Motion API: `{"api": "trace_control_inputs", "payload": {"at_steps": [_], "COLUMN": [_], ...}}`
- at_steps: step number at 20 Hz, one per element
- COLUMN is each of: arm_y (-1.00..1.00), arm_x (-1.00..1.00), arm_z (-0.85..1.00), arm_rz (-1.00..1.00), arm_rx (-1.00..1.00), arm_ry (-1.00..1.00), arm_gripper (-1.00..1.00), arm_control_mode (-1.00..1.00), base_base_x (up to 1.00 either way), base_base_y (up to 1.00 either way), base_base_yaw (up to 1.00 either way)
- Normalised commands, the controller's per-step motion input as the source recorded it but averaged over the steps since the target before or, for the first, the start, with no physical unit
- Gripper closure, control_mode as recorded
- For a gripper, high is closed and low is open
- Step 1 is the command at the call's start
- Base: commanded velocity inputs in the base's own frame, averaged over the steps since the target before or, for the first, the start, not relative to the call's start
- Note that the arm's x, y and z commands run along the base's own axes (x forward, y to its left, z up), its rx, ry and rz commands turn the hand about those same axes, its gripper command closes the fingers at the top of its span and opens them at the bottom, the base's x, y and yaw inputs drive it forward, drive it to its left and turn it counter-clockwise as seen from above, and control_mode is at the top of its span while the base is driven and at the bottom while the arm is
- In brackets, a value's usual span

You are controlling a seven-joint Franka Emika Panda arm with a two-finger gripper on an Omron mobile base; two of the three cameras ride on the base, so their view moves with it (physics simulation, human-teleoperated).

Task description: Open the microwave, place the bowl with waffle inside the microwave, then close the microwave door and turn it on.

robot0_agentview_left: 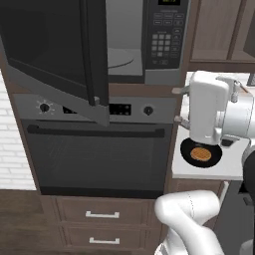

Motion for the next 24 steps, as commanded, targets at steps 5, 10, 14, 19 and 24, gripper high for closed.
{"api": "trace_control_inputs", "payload": {"at_steps": [5, 10, 14, 19, 24], "arm_y": [0.09, 0.32, 0.34, 0.13, 0.24], "arm_x": [0.26, 0.37, 0.51, 0.63, 0.56], "arm_z": [0.05, -0.01, -0.07, -0.13, -0.12], "arm_rz": [0.15, 0.02, 0.00, 0.00, 0.02], "arm_rx": [0.09, 0.00, 0.00, 0.00, 0.00], "arm_ry": [0.14, 0.00, 0.00, 0.02, 0.01], "arm_gripper": [-1.00, -1.00, -1.00, -1.00, -1.00], "arm_control_mode": [-1.00, -1.00, -1.00, -1.00, -1.00], "base_base_x": [0.00, 0.00, 0.00, 0.00, 0.00], "base_base_y": [0.00, 0.00, 0.00, 0.00, 0.00], "base_base_yaw": [0.00, 0.00, 0.00, 0.00, 0.00]}}
